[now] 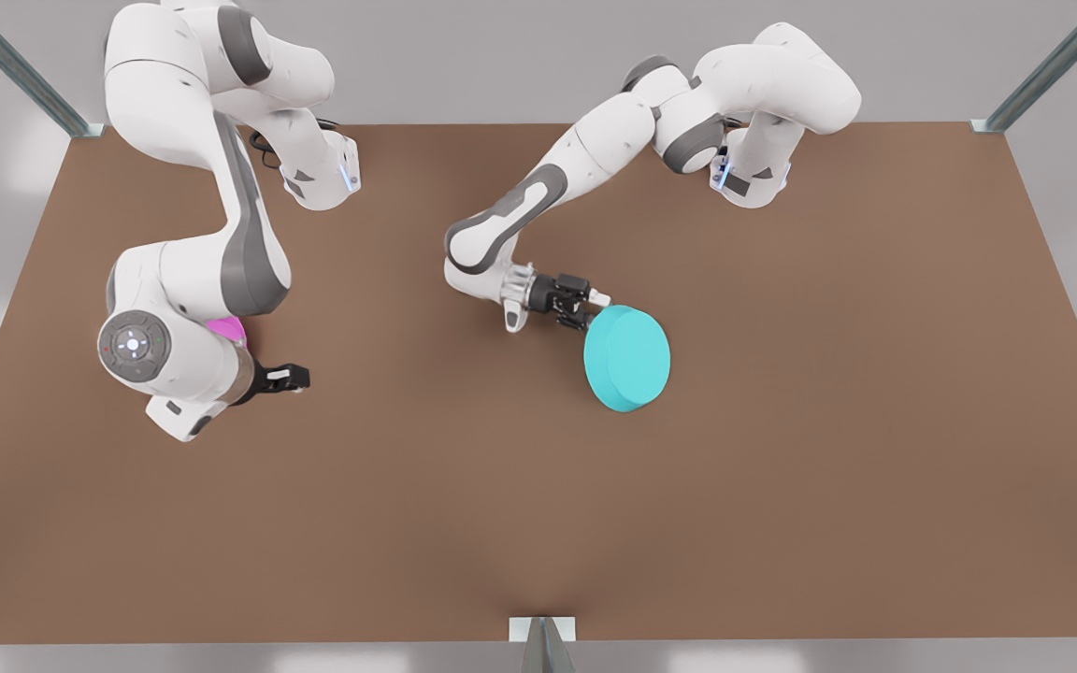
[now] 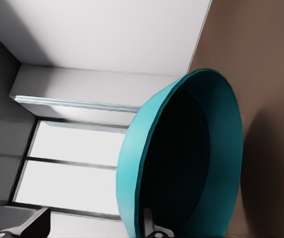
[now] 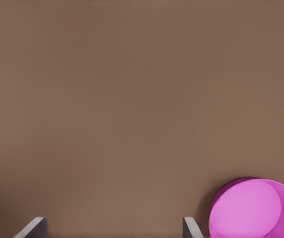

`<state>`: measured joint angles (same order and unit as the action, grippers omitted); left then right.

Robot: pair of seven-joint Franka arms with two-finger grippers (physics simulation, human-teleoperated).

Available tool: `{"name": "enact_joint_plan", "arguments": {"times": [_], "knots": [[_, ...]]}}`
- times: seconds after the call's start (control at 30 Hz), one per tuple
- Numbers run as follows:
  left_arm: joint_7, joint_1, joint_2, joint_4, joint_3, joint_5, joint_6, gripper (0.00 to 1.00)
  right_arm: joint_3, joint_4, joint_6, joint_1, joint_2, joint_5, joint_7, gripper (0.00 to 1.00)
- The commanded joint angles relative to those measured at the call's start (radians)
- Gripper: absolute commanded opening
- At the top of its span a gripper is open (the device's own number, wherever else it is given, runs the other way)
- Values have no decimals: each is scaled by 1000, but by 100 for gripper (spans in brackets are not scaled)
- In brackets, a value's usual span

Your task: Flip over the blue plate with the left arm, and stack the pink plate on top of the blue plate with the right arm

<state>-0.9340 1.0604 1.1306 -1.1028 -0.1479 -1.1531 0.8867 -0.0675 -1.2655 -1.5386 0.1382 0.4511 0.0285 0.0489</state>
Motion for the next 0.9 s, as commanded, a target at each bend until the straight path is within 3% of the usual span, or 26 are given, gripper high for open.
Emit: {"name": "enact_joint_plan", "arguments": {"times": [0.0,0.17,0.57,0.63,0.67,0.73,0.77,0.8,0.83,0.87], "knots": [[0,-2,0,8,-2,58,0,100,0,0,0,1,0,1,2,100],[-54,-2,0,61,-50,170,8,100,-2,-2,2,97,26,68,34,100],[-512,-14,-9,198,-113,601,205,100,2,5,0,57,24,70,15,100],[-588,-34,-31,311,-111,705,227,100,2,5,2,57,24,70,14,100],[-632,-92,-106,386,-113,797,235,100,2,5,2,51,24,70,14,100],[-625,-411,-467,399,-113,1120,244,100,0,11,0,38,24,68,14,100],[-469,-848,-660,399,-113,1283,322,100,0,11,0,38,24,68,14,100],[-96,-1086,-672,394,-108,1279,324,100,0,12,0,35,24,68,15,100],[349,-1229,-625,362,-99,1247,328,100,0,17,-2,29,24,65,14,100],[711,-1252,-543,319,-99,1109,357,100,0,17,-2,29,24,64,17,100]]}}
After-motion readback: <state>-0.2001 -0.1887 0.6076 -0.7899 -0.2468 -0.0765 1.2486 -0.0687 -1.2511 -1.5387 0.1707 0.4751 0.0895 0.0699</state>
